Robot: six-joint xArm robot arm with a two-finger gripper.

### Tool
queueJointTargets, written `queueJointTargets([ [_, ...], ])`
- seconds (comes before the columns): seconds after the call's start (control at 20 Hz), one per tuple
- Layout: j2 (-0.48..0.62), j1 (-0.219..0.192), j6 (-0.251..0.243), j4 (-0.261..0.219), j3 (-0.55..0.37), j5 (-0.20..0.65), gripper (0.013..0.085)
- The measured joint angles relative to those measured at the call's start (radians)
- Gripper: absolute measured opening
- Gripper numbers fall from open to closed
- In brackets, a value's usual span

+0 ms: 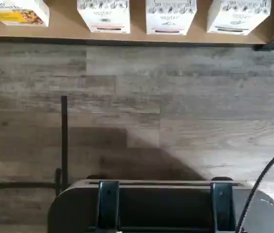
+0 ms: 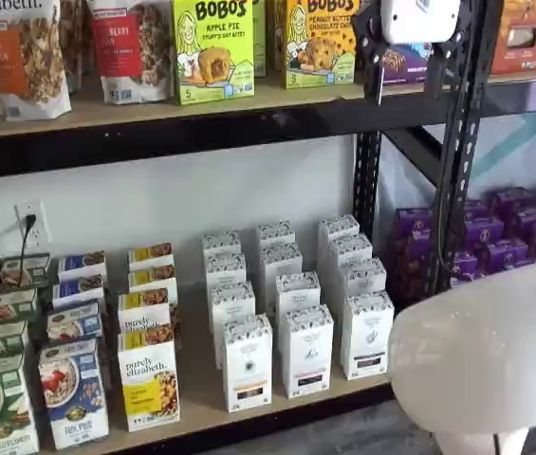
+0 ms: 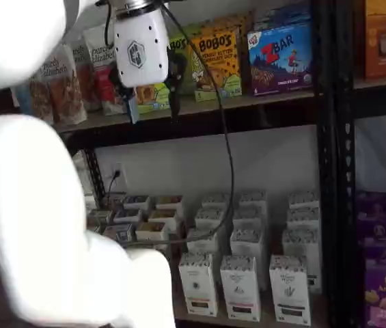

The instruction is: Pick up the white box with a green strip in the middle, on the bottom shelf, the sixth box from the left

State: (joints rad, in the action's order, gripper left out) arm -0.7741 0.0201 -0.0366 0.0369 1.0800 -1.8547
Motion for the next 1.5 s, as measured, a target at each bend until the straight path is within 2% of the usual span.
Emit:
queueJointTargets([
  [0.15,0.01,-0.023,0.013,0.03,0.009,-0.017,0.085],
  [0.25,0.009,-0.024,0.015,0.032,0.003,-0.009,0.085],
  [0.3,0.007,-0.019,0.013,0.022,-0.003,-0.002,0.085],
  [0.4,-0.001,0.034,-0.015,-0.064,-0.029,0.027,0.085],
  [0.5,-0.011,0.027,-0.008,-0.082,-0.074,0.072,0.085],
  [0.7,-0.036,-0.033,0.04,-0.057,-0.205,0.216,0.085],
  [0.85,-0.044,-0.039,0.043,-0.087,-0.287,0.314,0.085],
  [1.0,-0.034,-0.081,0.082,-0.055,-0.369,0.412,0.085],
  [1.3,0.058,-0.143,0.145,-0.035,-0.507,0.617,0.085],
  [1.5,0.144,-0.165,0.166,-0.041,-0.566,0.772,0.085],
])
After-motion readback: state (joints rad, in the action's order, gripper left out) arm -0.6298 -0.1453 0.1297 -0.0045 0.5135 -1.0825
